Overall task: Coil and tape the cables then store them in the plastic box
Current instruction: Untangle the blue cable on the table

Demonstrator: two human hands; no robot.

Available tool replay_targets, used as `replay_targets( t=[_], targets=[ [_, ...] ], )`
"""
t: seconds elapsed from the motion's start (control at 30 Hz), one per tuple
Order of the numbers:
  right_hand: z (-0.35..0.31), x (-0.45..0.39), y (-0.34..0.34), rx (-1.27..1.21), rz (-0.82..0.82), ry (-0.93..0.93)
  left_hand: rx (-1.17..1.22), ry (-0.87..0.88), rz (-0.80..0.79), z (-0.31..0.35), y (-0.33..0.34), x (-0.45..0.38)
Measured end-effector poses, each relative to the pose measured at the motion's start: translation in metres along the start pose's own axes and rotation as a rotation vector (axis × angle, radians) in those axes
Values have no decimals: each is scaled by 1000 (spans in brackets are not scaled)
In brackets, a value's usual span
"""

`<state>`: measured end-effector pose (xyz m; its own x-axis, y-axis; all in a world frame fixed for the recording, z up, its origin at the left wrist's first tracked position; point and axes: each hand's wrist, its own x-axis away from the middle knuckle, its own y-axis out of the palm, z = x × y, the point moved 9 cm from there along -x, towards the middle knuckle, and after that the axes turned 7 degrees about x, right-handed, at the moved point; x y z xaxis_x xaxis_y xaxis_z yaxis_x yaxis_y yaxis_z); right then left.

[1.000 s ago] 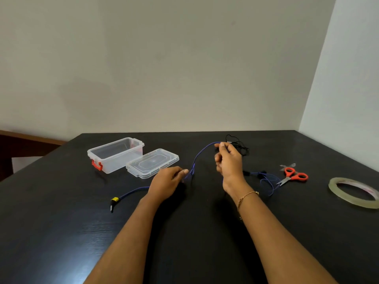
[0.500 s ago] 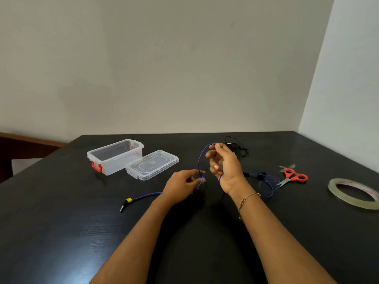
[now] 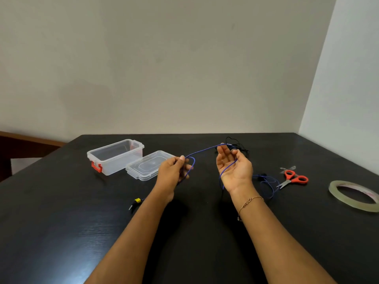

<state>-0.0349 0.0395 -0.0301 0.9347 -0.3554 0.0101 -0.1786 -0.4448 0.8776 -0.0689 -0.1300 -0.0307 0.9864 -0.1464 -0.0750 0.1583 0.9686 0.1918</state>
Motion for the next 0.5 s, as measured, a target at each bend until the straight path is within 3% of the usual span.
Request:
replay_targets(
  t=[0.13,0.27,0.37,0.5],
  targets=[
    [-10,2,5,-146,-35,-35,308,-193,117,-15,-16,-5],
    [-5,2,13,79,-139,27,702,-294,194,-23,-22,-2],
    [-5,1,16,625,-164,-66,857,-178,223,-11,-27,-4],
    [-7,12,36,1598,-271,-504,662,-90,335,-4,-39,-2]
  ],
)
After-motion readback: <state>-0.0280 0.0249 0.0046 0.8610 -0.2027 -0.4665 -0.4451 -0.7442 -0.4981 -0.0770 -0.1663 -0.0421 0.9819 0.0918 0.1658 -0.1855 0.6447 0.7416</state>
